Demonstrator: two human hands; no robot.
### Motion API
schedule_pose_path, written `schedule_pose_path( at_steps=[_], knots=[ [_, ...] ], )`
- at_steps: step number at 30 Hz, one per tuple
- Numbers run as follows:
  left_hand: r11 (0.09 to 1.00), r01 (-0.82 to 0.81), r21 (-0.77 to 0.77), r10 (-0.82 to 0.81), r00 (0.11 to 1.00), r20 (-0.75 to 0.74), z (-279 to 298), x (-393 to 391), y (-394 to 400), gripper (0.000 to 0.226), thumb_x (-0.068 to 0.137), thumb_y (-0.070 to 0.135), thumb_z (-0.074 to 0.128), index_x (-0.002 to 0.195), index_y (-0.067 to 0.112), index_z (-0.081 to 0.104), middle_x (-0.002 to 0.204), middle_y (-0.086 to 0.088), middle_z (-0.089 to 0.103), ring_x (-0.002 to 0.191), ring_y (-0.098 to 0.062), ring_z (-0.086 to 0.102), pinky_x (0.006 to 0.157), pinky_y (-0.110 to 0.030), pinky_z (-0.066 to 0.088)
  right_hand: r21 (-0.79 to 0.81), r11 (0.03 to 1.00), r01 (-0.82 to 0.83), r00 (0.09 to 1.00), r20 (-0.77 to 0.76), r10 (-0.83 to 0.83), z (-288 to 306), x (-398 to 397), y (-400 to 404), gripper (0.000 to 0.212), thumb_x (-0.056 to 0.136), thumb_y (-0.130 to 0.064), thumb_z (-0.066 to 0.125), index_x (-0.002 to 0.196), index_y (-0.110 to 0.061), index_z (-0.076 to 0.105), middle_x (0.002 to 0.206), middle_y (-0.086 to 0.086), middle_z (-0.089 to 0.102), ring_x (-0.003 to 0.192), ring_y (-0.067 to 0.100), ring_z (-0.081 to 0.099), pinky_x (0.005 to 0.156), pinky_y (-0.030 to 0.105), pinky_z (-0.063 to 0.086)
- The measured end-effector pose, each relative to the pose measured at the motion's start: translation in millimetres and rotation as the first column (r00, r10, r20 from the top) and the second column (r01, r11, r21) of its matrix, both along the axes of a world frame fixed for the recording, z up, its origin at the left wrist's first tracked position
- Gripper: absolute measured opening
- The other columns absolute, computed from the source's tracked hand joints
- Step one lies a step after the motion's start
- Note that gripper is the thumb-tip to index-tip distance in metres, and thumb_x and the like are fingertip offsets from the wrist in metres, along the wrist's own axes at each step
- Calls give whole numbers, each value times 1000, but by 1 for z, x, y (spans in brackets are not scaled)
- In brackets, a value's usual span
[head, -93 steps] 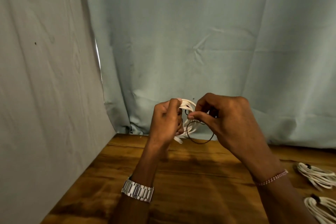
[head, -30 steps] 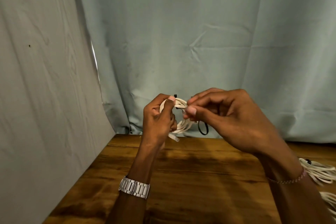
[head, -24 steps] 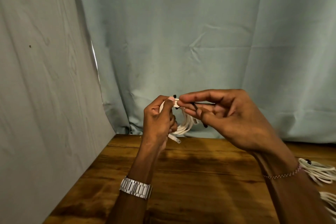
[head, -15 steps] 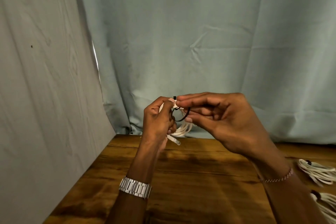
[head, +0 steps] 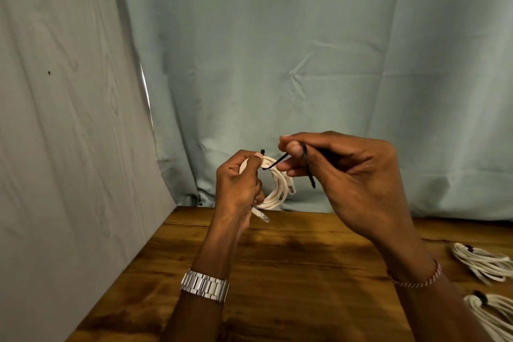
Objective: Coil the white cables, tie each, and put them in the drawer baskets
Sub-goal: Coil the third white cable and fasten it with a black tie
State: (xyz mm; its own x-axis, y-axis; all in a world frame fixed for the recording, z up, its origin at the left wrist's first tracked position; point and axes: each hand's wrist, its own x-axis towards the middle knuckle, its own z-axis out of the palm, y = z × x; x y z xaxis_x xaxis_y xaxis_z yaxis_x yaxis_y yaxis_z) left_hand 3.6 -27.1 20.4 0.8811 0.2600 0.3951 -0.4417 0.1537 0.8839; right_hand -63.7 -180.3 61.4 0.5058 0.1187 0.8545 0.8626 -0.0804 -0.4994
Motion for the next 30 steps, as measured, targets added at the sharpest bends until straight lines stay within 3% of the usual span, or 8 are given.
schedule_pose_path(
  at_steps=[7,12,15,19,21,24,28,30],
  knots=[
    [994,-103,25,103,994,22,-7,7,3,15,100,18,56,95,14,70,48,-1,36,42,-14,29,45,-26,28,-20,1000,8,999,34,-8,7,-17,-2,20,92,-11,67,110,-8,76,96,2,77,79,13,76,67,26,62],
    [993,-116,17,116,993,20,-7,8,4,16,100,17,56,91,17,70,48,-2,35,42,-15,29,46,-27,28,29,1000,-6,1000,22,5,11,-27,-1,19,88,-20,70,102,-11,78,91,0,78,74,16,76,61,25,60],
    [994,-108,15,107,994,37,-5,4,2,16,100,17,57,90,17,69,47,0,37,42,-15,29,45,-27,27,66,997,-30,999,-25,32,14,-33,-1,20,84,-21,73,101,-13,76,84,-1,78,67,17,75,57,25,59],
    [994,-108,25,106,992,73,0,-2,-2,18,100,17,56,88,19,69,51,-4,41,42,-14,31,43,-25,28,144,987,-69,987,-133,89,16,-36,-2,27,79,-18,76,99,-14,58,71,6,76,51,22,70,48,26,55],
    [995,-98,19,96,992,85,2,-5,-3,17,100,16,56,90,16,69,51,-3,42,41,-13,31,42,-25,27,136,989,-63,988,-130,81,16,-34,-3,20,80,-16,76,97,-14,65,71,7,76,48,21,68,47,25,53],
    [995,-92,27,89,991,100,6,-9,-5,15,100,16,56,92,14,69,51,1,45,41,-12,32,41,-24,28,129,990,-61,985,-150,81,15,-33,-2,15,81,-18,75,96,-16,76,73,4,76,48,18,67,47,23,52],
    [991,-126,54,119,986,116,11,-13,-7,16,99,21,58,93,15,71,64,-4,60,46,-12,40,44,-26,37,109,992,-57,982,-170,75,15,-31,-2,17,87,-23,67,98,-14,76,85,-2,79,60,17,73,51,21,53],
    [989,-135,60,127,984,123,13,-16,-7,16,99,22,58,94,15,72,59,3,58,45,-8,41,43,-24,37,64,994,-85,985,-148,94,14,-29,-5,18,90,-19,63,104,-14,74,94,-4,80,66,19,75,53,21,54]
  ],
)
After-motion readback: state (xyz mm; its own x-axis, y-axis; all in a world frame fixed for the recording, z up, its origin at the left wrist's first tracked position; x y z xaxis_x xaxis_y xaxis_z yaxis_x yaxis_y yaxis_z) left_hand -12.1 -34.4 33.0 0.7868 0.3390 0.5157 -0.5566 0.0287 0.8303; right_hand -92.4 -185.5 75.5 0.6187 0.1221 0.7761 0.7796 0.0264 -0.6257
